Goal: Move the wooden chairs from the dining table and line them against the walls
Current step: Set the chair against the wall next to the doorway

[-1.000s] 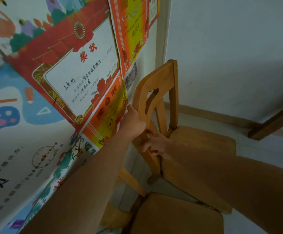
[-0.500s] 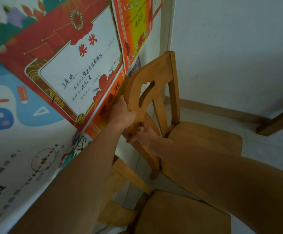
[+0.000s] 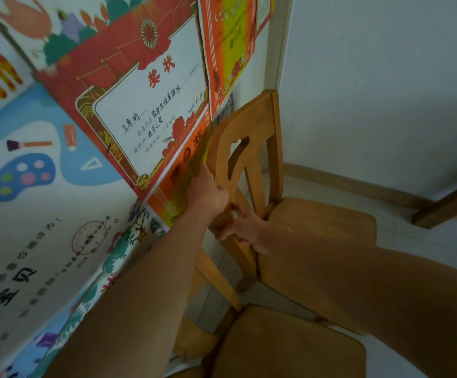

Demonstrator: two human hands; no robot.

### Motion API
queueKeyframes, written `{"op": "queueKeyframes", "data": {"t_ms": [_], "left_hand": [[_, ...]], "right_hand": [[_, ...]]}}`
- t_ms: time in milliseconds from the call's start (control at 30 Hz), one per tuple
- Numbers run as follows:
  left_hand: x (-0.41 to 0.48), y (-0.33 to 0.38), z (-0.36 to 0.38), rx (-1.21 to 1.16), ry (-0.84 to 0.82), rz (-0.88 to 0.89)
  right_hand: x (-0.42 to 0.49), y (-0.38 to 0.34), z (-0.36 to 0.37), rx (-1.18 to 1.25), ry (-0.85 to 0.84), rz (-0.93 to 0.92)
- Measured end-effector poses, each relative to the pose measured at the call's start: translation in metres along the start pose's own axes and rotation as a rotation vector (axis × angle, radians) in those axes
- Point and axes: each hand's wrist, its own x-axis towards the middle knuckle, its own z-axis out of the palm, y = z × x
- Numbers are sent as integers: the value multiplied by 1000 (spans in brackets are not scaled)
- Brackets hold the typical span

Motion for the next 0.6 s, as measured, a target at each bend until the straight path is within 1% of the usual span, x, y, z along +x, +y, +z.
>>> {"op": "queueKeyframes", "data": {"t_ms": [167, 367, 600], "left_hand": [[-11, -12, -5, -76, -12, -50], [-19, -28, -14, -54, 4, -81], [-15, -28, -14, -55, 7, -84]], "right_hand": [[-7, 7, 9, 12, -42, 15], [-13, 8, 26, 22, -60, 37], [-15, 1, 29, -1, -59, 32]]}}
